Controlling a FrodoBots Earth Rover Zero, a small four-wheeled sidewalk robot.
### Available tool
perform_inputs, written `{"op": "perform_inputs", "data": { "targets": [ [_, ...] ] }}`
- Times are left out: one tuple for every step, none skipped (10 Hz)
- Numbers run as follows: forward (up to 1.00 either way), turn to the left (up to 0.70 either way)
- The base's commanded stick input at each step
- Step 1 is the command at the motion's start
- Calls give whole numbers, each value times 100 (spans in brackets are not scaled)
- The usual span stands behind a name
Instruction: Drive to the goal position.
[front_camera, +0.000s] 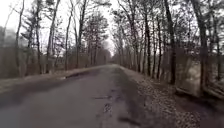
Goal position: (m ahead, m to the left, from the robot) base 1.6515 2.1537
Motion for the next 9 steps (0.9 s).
{"op": "perform_inputs", "data": {
  "targets": [
    [85, 0],
    [85, 0],
    [85, 31],
    [85, 21],
    [85, 11],
    [85, 2],
    [85, 0],
    [85, 0],
    [85, 0]
  ]
}}
